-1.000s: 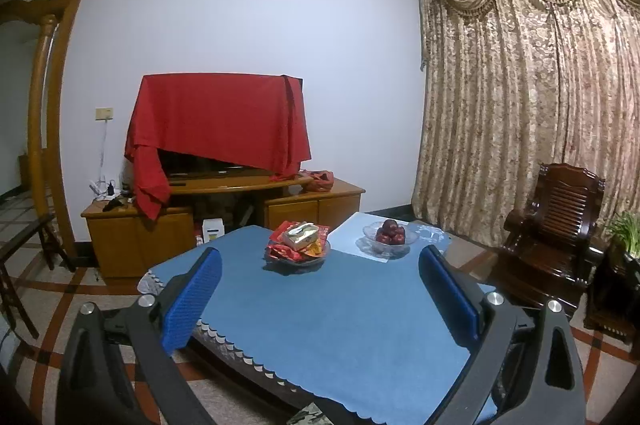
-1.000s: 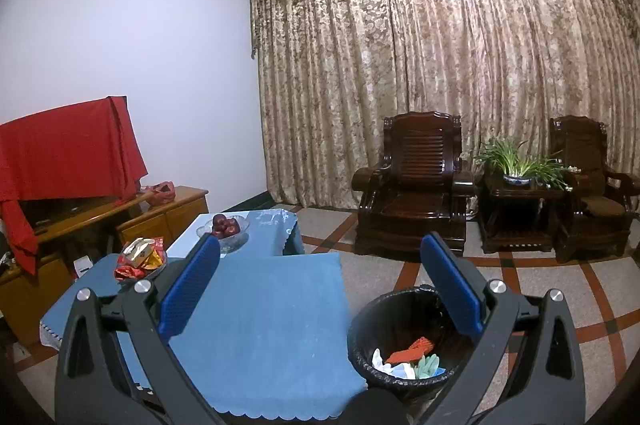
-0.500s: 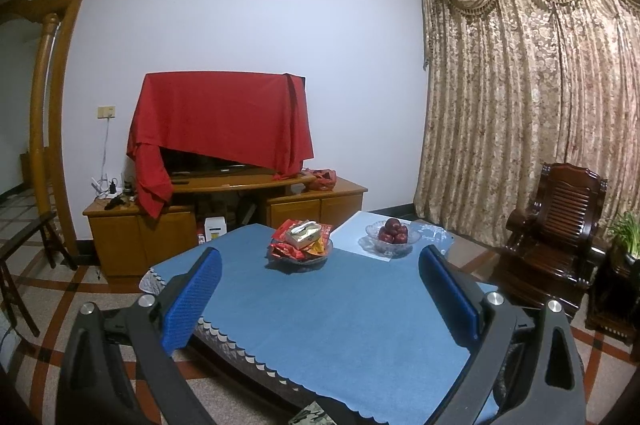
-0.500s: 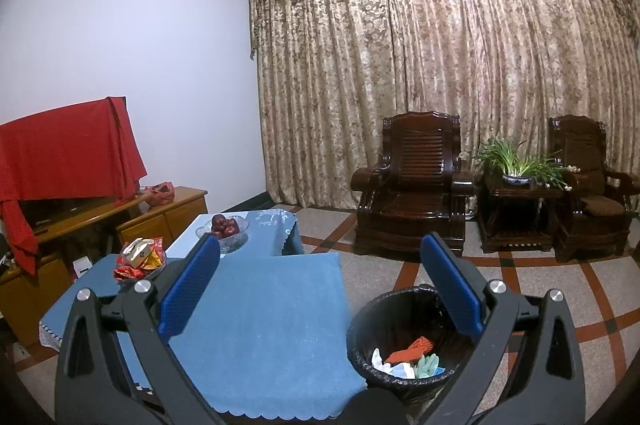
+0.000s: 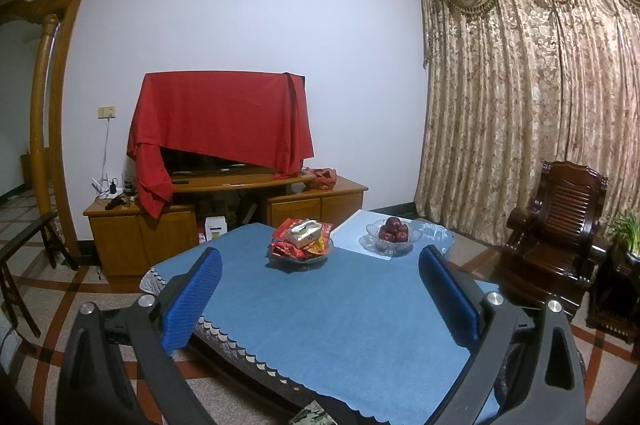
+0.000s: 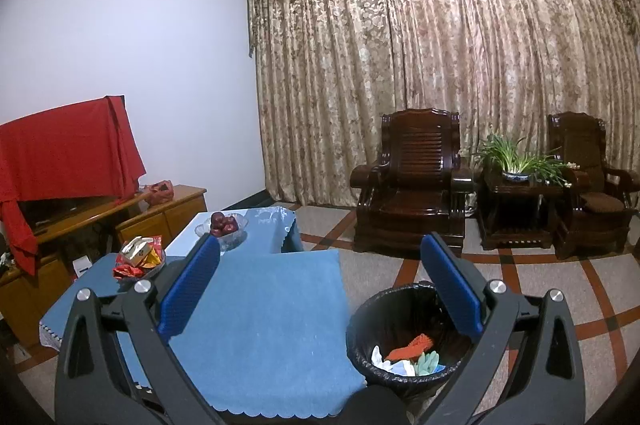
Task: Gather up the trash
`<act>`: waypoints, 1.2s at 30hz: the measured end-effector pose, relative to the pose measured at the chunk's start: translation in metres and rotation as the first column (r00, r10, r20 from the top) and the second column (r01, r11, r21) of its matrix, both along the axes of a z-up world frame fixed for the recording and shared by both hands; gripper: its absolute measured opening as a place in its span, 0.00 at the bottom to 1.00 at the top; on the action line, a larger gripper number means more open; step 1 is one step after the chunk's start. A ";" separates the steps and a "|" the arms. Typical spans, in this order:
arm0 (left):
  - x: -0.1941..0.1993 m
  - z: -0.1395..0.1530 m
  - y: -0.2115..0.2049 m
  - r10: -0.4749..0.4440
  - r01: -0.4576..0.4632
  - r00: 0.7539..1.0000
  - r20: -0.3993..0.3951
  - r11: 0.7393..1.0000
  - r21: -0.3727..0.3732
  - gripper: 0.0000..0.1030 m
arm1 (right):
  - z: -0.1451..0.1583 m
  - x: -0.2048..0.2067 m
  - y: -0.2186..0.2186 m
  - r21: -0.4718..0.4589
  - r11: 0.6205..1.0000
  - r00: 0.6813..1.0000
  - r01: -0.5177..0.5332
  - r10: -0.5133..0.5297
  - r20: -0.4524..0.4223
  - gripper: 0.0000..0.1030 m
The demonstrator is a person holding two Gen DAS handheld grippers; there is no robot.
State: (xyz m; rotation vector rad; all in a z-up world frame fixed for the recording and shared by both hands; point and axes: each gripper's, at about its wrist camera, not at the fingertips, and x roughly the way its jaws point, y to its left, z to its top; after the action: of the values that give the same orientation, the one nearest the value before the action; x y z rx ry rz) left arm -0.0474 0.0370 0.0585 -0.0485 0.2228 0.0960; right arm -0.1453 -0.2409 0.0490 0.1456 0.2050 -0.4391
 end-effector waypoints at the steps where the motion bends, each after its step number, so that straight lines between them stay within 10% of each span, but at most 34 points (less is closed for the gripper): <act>1: 0.000 0.000 0.000 -0.001 0.001 1.000 0.000 1.000 0.000 0.94 | 0.000 0.000 0.000 0.001 1.000 1.000 0.000 0.000 0.000 0.95; 36: 0.002 -0.008 -0.003 -0.013 0.013 1.000 -0.015 1.000 0.008 0.94 | -0.010 0.001 -0.006 0.011 1.000 1.000 0.004 -0.004 -0.008 0.95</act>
State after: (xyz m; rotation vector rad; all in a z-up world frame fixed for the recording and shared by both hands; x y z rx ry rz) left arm -0.0455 0.0341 0.0503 -0.0385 0.2375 0.0844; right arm -0.1441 -0.2468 0.0388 0.1551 0.2146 -0.4425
